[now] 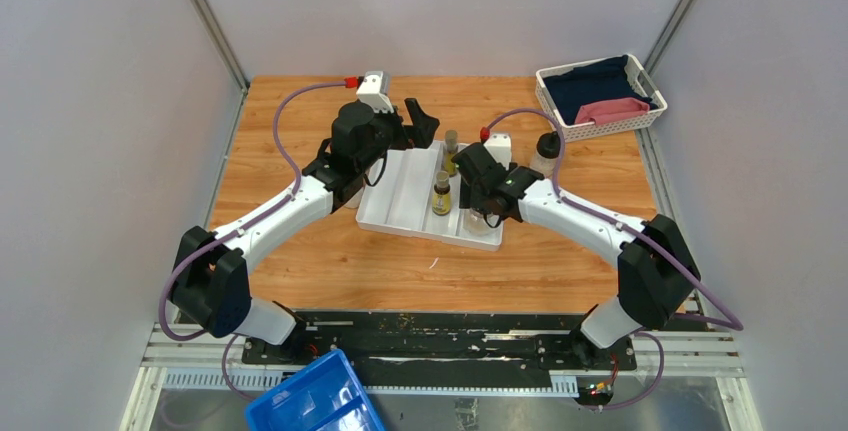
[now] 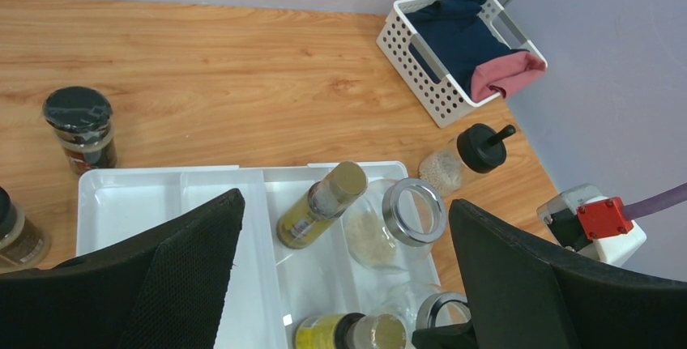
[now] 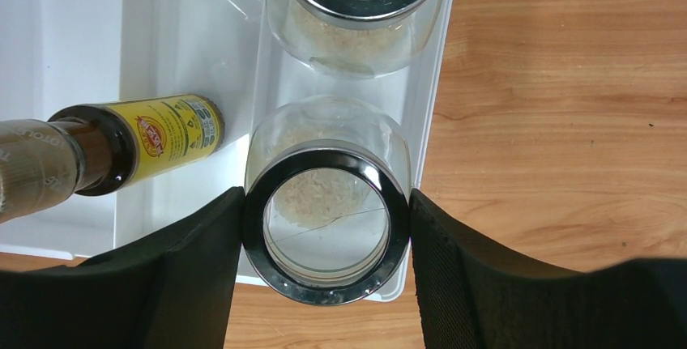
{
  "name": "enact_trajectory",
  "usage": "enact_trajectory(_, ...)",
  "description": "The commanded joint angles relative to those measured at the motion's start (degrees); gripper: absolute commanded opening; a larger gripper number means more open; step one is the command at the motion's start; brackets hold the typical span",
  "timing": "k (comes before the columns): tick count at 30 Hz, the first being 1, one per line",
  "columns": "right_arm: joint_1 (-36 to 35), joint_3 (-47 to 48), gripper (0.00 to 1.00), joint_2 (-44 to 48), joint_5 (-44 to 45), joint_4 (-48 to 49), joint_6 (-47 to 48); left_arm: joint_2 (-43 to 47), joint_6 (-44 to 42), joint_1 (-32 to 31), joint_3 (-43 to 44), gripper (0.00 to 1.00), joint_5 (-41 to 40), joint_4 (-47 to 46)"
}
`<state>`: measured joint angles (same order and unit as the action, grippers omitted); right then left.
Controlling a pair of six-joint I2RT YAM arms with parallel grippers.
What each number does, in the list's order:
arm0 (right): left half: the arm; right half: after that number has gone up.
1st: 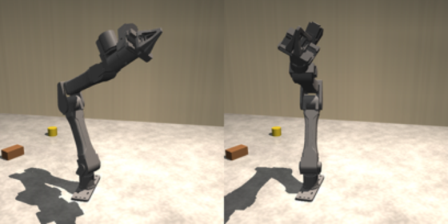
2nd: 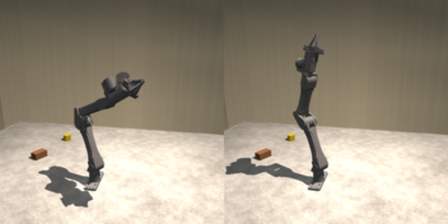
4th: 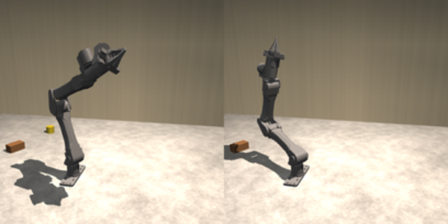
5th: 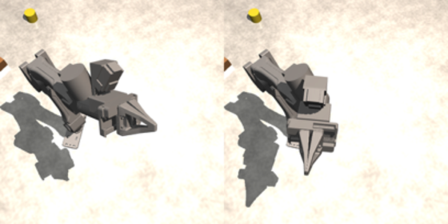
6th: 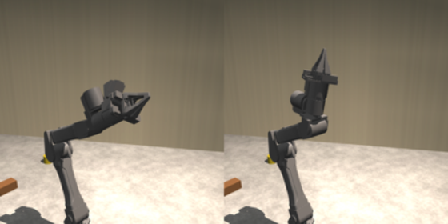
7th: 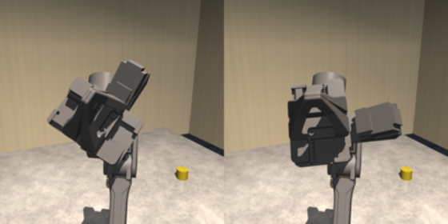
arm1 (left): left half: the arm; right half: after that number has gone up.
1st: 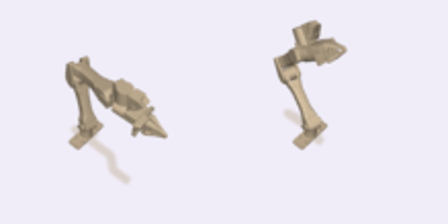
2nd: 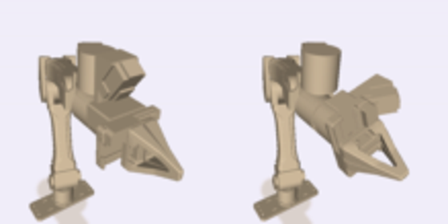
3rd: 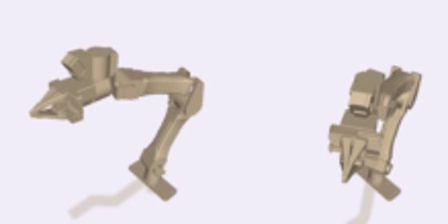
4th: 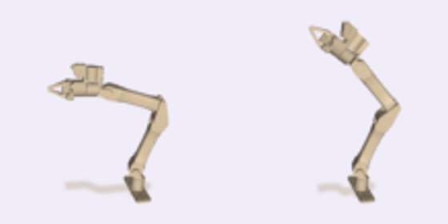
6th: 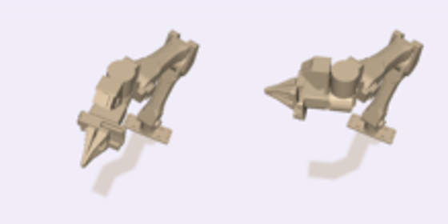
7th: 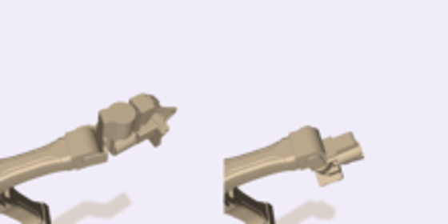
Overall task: Organize the condiment bottles
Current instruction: Place the bottle in the storage box.
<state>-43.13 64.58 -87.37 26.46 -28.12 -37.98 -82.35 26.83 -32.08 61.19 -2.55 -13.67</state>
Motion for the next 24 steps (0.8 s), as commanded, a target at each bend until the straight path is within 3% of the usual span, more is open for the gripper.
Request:
enact_trajectory(1, -0.8, -1.1, 0.20, 0.8, 0.8, -1.9, -2.0, 0.1, 0.2, -0.6, -0.3, 1.00, 0.3, -0.6)
enact_trajectory(3, -1.0, -0.7, 0.03, 0.3, 0.6, -1.8, -3.0, -0.1, 0.2, -0.6, -0.2, 1.00, 0.5, -0.6)
enact_trajectory(4, -1.1, -0.6, 0.00, -0.1, 0.6, -1.7, -3.6, -0.1, 0.2, -0.6, -0.1, 1.00, 0.6, -0.6)
enact_trajectory(15, -4.0, 5.5, 0.00, -5.3, 3.1, -3.3, -9.9, 0.0, 0.1, -0.6, -0.3, 1.00, 0.6, -0.6)
enact_trajectory(24, -4.0, 4.9, 0.00, -5.0, 6.5, -5.5, -14.2, -0.3, 0.2, -0.6, -0.3, 1.00, 0.9, -0.6)
